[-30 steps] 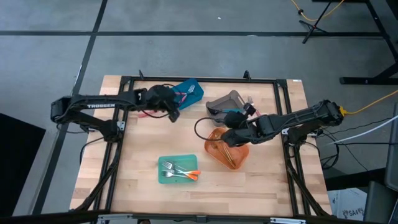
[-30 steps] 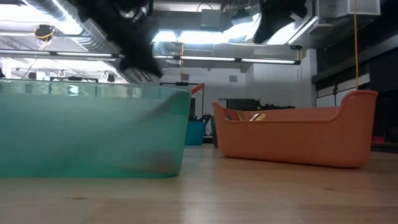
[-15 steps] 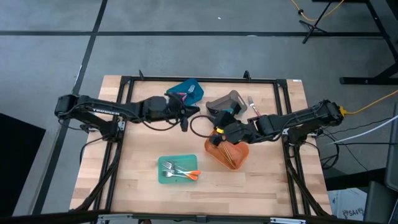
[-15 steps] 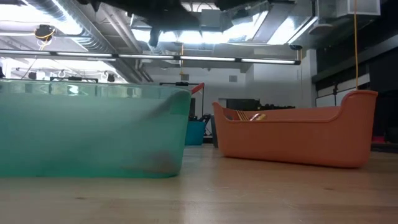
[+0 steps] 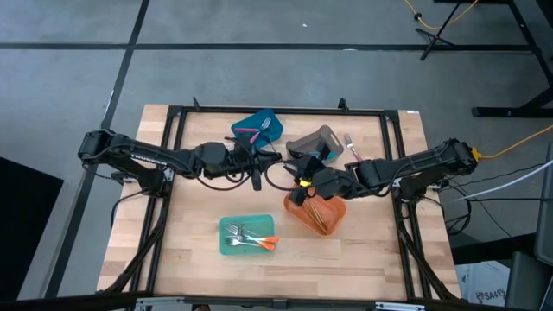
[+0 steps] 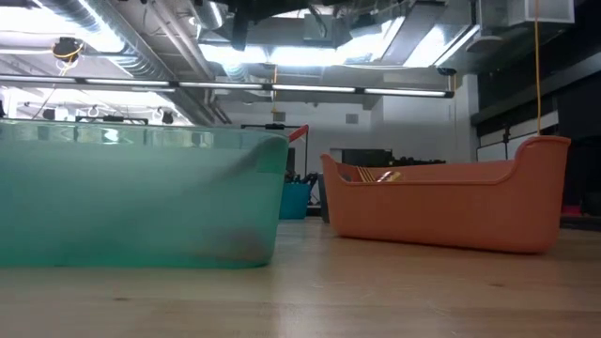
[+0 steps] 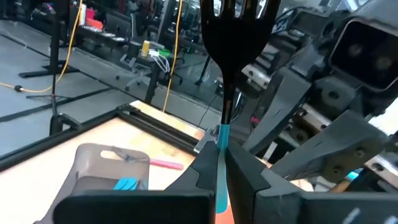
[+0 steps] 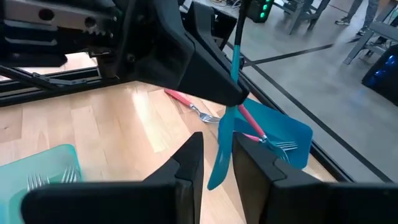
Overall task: Sort silverware by color (type)
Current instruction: Put the blue fork into the black bin
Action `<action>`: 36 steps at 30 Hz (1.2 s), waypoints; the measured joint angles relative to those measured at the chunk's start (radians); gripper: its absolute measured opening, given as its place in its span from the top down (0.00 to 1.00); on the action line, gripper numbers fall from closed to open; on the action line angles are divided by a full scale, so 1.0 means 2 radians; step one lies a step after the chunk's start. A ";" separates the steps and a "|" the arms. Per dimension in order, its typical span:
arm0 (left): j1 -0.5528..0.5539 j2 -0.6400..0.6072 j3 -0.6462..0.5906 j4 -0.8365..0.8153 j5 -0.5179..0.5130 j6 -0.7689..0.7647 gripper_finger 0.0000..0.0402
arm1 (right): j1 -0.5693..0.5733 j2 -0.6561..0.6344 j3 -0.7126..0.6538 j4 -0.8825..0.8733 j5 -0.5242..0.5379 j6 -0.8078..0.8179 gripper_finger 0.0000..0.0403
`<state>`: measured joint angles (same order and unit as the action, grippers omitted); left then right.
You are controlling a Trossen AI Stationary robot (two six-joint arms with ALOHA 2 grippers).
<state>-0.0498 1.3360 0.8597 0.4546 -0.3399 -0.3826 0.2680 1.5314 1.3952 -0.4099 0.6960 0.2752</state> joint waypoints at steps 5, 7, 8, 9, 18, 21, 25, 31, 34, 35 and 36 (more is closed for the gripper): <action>-0.002 0.000 0.000 0.011 0.000 0.000 0.98 | 0.000 0.003 0.000 0.001 0.000 0.000 0.82; -0.002 0.000 0.000 0.023 0.002 0.000 0.97 | 0.000 0.006 0.000 0.003 0.001 -0.010 0.82; -0.002 0.000 0.000 0.025 0.005 0.000 0.97 | 0.000 0.009 0.000 0.006 0.003 -0.017 0.82; -0.002 0.000 0.000 0.026 0.008 0.000 0.97 | 0.000 0.012 0.000 0.010 0.005 -0.026 0.82; -0.003 0.000 0.000 0.027 0.012 -0.001 0.97 | 0.000 0.029 0.000 0.042 0.028 -0.090 0.82; -0.003 0.000 0.000 0.029 0.012 0.000 0.97 | 0.000 0.029 0.000 0.045 0.037 -0.090 0.82; -0.003 -0.001 0.000 0.029 0.012 0.000 0.98 | 0.000 0.029 0.000 0.058 0.039 -0.087 0.82; -0.003 -0.001 0.000 0.029 0.009 0.000 0.98 | 0.000 0.029 0.000 0.061 0.040 -0.061 0.82; -0.003 -0.001 0.000 0.026 0.008 0.000 0.98 | 0.000 0.029 0.000 0.062 0.039 -0.060 0.82; -0.003 0.000 0.000 0.026 0.008 0.000 0.98 | 0.000 0.029 0.000 0.064 0.039 -0.060 0.82; -0.003 0.000 0.000 0.025 0.008 0.000 0.98 | 0.000 0.029 0.000 0.064 0.038 -0.060 0.82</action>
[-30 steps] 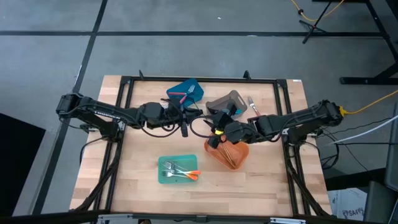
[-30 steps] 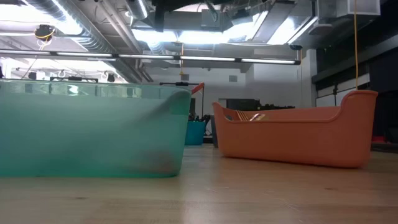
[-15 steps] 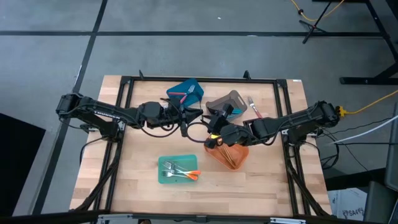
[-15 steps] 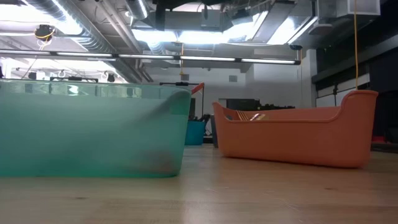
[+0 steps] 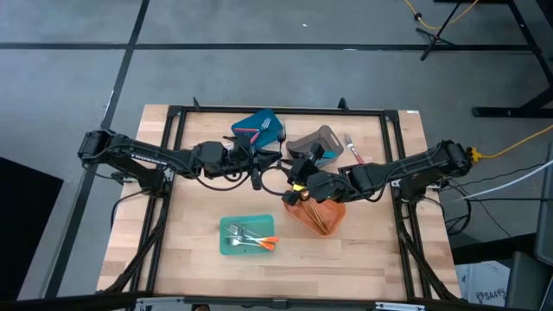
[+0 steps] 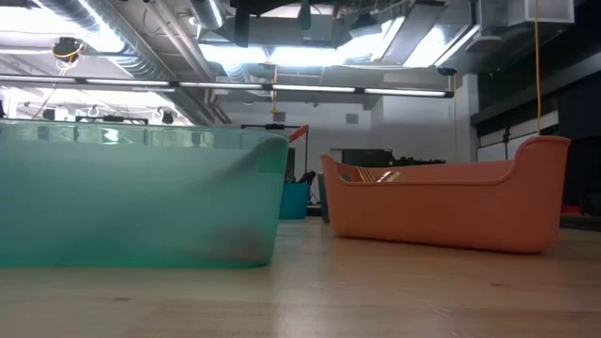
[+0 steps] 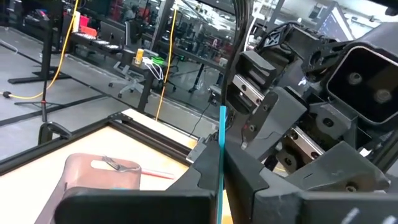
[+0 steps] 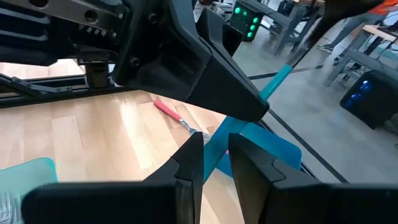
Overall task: Sort silverware by color (type)
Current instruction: Put the blue fork into the black bin
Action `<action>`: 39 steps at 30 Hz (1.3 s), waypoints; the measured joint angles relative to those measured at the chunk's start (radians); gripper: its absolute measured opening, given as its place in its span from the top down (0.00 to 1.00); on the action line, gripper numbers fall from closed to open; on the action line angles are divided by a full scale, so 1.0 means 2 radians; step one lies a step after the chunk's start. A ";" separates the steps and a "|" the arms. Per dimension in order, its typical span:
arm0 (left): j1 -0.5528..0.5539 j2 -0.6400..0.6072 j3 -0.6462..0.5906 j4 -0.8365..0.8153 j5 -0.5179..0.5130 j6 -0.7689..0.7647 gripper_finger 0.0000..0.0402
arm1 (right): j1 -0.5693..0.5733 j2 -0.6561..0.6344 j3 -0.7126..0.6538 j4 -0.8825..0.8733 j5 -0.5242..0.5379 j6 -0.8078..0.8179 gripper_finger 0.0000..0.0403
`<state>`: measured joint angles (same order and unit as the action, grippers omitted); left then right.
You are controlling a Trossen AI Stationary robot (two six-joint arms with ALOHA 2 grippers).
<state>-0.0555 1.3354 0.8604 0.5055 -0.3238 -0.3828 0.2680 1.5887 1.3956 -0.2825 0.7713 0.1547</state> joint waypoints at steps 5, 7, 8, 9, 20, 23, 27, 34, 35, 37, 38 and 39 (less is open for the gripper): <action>0.000 0.000 0.000 0.000 -0.003 0.000 0.98 | 0.000 0.000 0.000 -0.001 -0.008 -0.001 0.82; 0.000 0.000 0.000 0.000 -0.003 0.000 0.98 | 0.000 0.000 0.000 -0.001 -0.008 -0.001 0.82; 0.000 0.000 0.000 0.000 -0.003 0.000 0.98 | 0.000 0.000 0.000 -0.002 -0.010 -0.001 0.82; 0.000 0.000 0.000 0.000 -0.003 0.000 0.99 | 0.000 0.000 0.000 -0.003 -0.010 -0.001 0.82; 0.000 0.000 0.000 0.000 -0.003 0.013 0.99 | 0.000 -0.001 0.000 -0.020 -0.012 -0.002 0.82; 0.000 0.000 0.000 0.001 -0.003 0.014 0.99 | 0.001 -0.008 0.000 -0.046 -0.039 -0.001 0.82; 0.000 0.000 0.000 0.000 -0.003 0.024 0.99 | 0.001 -0.034 0.000 -0.080 -0.088 0.015 0.82; 0.000 0.000 0.000 0.003 0.015 0.068 0.99 | -0.001 -0.085 0.000 -0.084 -0.094 0.009 0.82; 0.000 0.000 0.000 0.004 0.022 0.075 0.99 | -0.001 -0.090 0.000 -0.077 -0.094 0.003 0.82; 0.000 0.000 0.000 0.005 0.038 0.088 0.99 | -0.004 -0.093 0.000 -0.060 -0.097 -0.018 0.82; 0.000 0.000 0.000 0.007 0.048 0.095 0.99 | -0.004 -0.095 0.000 -0.051 -0.105 -0.030 0.82; 0.000 0.000 0.000 0.007 0.058 0.103 0.99 | -0.004 -0.095 0.000 -0.044 -0.114 -0.039 0.82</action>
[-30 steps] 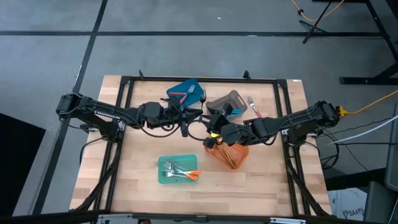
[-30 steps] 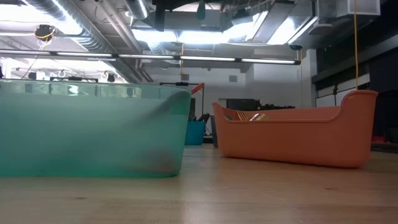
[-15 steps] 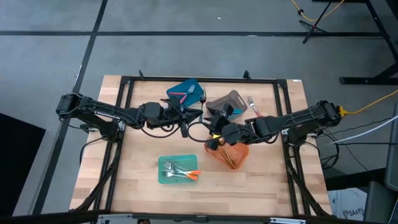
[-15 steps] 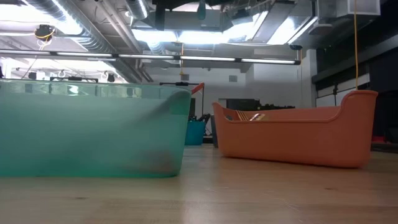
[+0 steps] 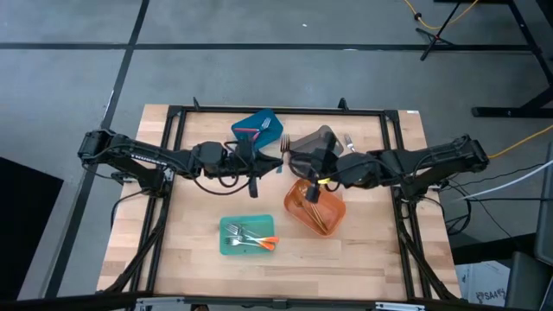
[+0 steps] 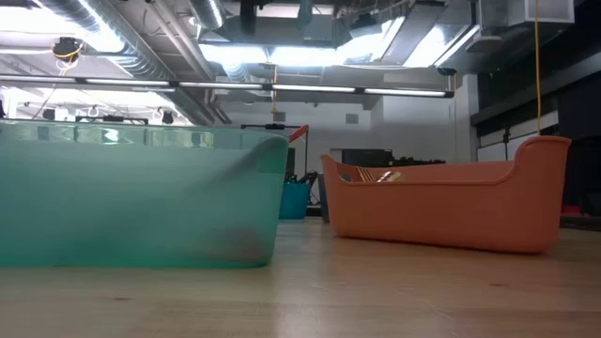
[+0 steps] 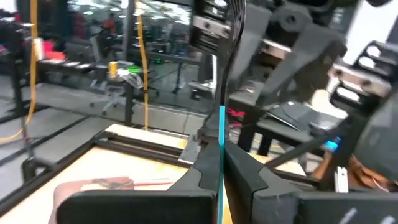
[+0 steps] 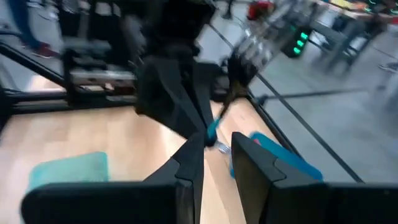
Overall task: Sort silverware by color (type)
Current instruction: Put the blue fork into the black bin
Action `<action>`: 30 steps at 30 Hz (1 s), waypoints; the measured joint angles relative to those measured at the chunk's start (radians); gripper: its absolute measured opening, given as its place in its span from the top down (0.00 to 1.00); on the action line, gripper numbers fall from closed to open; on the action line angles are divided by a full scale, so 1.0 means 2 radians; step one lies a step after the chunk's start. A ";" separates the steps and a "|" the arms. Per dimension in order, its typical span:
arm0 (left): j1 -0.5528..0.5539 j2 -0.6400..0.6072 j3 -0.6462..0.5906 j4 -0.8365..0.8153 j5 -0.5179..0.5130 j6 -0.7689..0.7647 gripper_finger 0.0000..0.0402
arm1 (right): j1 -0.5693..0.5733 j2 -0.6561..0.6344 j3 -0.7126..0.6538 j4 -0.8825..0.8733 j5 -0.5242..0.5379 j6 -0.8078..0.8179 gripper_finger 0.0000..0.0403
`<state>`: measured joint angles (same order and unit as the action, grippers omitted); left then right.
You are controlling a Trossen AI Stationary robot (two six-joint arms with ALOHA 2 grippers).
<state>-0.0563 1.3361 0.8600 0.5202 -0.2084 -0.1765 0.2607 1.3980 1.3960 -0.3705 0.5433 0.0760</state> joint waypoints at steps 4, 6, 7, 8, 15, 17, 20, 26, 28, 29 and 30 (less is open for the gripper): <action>-0.009 0.000 0.000 0.009 0.022 0.038 0.99 | 0.000 0.000 0.000 0.024 -0.031 -0.026 0.82; -0.017 0.000 0.000 0.013 0.023 0.063 0.99 | 0.000 0.000 0.000 0.030 -0.033 -0.028 0.82; -0.022 0.000 0.000 0.015 0.023 0.077 0.99 | 0.000 0.000 0.000 0.032 -0.033 -0.028 0.82; -0.026 0.000 0.000 0.018 0.023 0.090 0.99 | 0.000 0.000 0.000 0.035 -0.033 -0.028 0.82; -0.050 0.000 0.000 0.045 0.024 0.153 0.99 | 0.000 0.000 0.000 0.045 -0.066 -0.028 0.82; -0.053 0.000 0.000 0.050 0.023 0.160 0.99 | 0.000 0.002 0.000 0.056 -0.092 -0.028 0.82; -0.054 0.000 0.000 0.052 0.023 0.164 0.99 | 0.000 0.007 0.000 0.080 -0.117 -0.028 0.82; -0.055 0.000 0.000 0.052 0.023 0.164 0.99 | 0.000 0.022 0.000 0.102 -0.137 -0.029 0.82; -0.055 0.000 0.000 0.052 0.023 0.165 0.99 | 0.000 0.024 0.000 0.103 -0.137 -0.029 0.82; -0.055 0.000 0.000 0.052 0.023 0.167 0.99 | 0.000 0.026 0.000 0.103 -0.137 -0.029 0.82; -0.055 0.000 0.000 0.052 0.023 0.169 0.99 | 0.000 0.030 0.000 0.108 -0.134 -0.029 0.82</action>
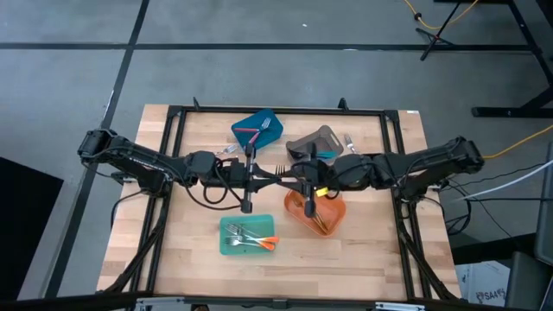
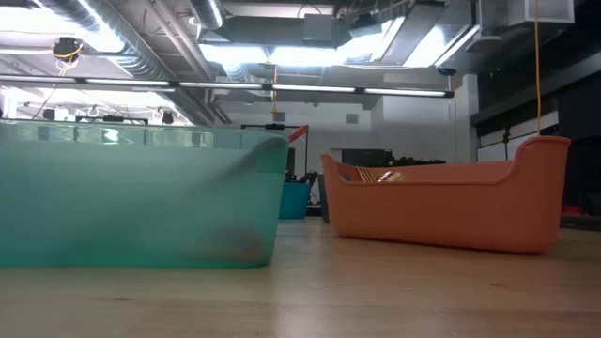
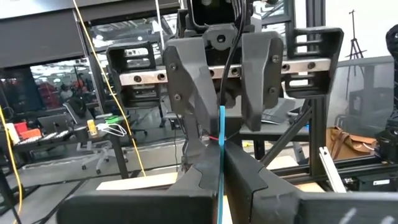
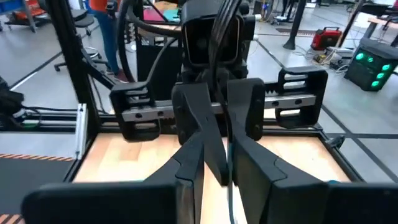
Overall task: Sort silverware by color (type)
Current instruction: Put the blue fork into the black bin
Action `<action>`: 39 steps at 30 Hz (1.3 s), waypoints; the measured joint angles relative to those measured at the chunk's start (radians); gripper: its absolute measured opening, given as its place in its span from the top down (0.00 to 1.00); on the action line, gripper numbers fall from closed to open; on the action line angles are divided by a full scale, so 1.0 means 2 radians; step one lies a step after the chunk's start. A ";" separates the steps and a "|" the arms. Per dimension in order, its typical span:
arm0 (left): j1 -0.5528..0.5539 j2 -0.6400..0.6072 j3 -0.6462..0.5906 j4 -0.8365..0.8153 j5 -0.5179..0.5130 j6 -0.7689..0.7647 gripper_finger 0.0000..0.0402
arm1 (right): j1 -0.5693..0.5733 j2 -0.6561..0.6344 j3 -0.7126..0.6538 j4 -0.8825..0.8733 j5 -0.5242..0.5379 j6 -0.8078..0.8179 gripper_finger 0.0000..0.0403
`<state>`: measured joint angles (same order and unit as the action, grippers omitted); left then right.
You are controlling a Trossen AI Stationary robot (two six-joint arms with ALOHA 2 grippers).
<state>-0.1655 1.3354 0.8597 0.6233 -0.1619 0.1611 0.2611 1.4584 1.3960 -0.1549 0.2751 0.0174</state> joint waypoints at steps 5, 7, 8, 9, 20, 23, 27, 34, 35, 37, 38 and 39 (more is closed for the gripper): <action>0.000 0.000 0.000 -0.002 0.000 0.002 0.99 | 0.000 0.006 0.000 0.004 0.010 0.000 0.82; 0.000 0.000 0.000 -0.002 0.000 0.003 0.99 | 0.000 0.007 0.000 0.003 0.015 0.000 0.82; 0.000 0.000 0.000 -0.002 0.000 0.003 0.99 | 0.000 0.007 0.000 0.003 0.015 0.000 0.82; 0.000 0.000 0.000 -0.002 0.000 0.003 0.99 | 0.000 0.007 0.000 0.003 0.015 0.000 0.82; 0.000 0.000 0.000 -0.005 0.000 0.003 0.99 | 0.000 0.007 0.000 0.028 0.015 0.000 0.82; 0.000 0.000 0.000 -0.005 0.000 0.003 0.99 | 0.000 0.007 0.000 0.028 0.015 0.000 0.85; 0.000 0.000 0.000 -0.005 0.000 0.003 0.99 | 0.000 0.007 0.000 0.027 0.015 0.000 0.95; 0.000 0.000 0.000 -0.005 -0.005 0.002 0.99 | 0.000 0.007 0.000 0.026 0.016 -0.001 0.99; 0.000 0.000 0.000 -0.005 -0.005 0.002 0.99 | 0.000 0.007 0.000 0.025 0.016 -0.001 0.99; 0.000 0.000 0.000 -0.006 -0.006 0.002 0.99 | 0.000 0.007 0.000 0.025 0.016 -0.001 0.99; 0.000 0.000 0.000 -0.006 -0.006 0.002 0.99 | 0.000 0.007 0.000 0.025 0.016 -0.001 0.99; 0.000 0.000 0.000 -0.006 -0.006 0.002 0.99 | 0.000 0.007 0.000 0.025 0.016 -0.001 1.00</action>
<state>-0.1654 1.3354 0.8597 0.6120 -0.1738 0.1642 0.2611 1.4723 1.3952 -0.1059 0.3066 0.0154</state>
